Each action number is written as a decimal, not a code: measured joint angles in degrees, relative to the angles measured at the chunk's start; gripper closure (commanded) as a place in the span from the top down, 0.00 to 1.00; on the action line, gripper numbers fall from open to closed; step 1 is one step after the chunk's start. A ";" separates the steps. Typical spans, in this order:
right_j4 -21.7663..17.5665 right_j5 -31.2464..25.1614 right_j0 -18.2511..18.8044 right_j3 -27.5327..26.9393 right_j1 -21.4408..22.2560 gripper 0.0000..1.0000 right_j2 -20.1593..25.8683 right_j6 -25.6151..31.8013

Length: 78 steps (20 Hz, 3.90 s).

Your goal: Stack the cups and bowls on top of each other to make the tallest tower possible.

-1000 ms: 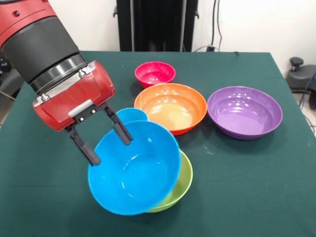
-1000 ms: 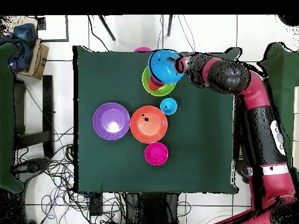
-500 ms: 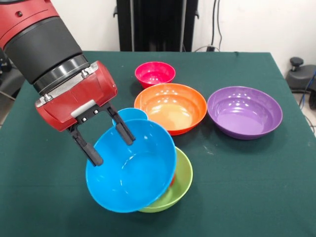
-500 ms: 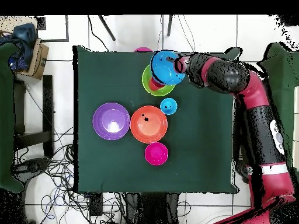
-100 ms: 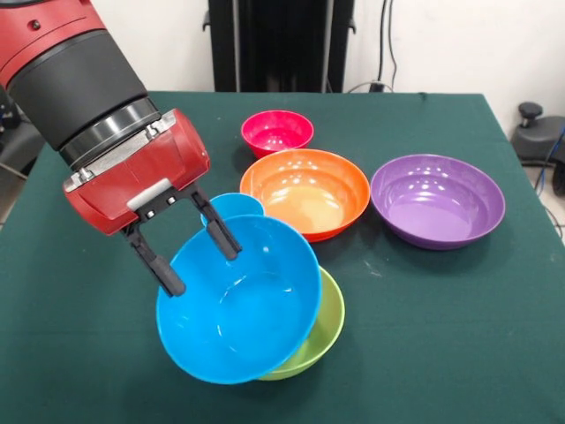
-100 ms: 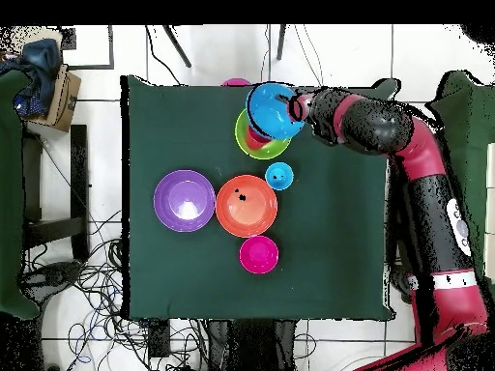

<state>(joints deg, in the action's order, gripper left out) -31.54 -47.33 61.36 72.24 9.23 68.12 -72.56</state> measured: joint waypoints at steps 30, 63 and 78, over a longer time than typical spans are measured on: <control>-0.33 2.27 -3.28 0.07 0.93 0.00 -0.79 0.00; -3.35 9.63 -15.18 2.81 6.27 1.00 -15.58 0.00; 0.94 8.79 -16.26 0.50 7.43 1.00 -16.02 0.00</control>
<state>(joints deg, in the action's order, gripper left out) -30.61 -38.55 45.09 72.74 16.65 52.09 -72.56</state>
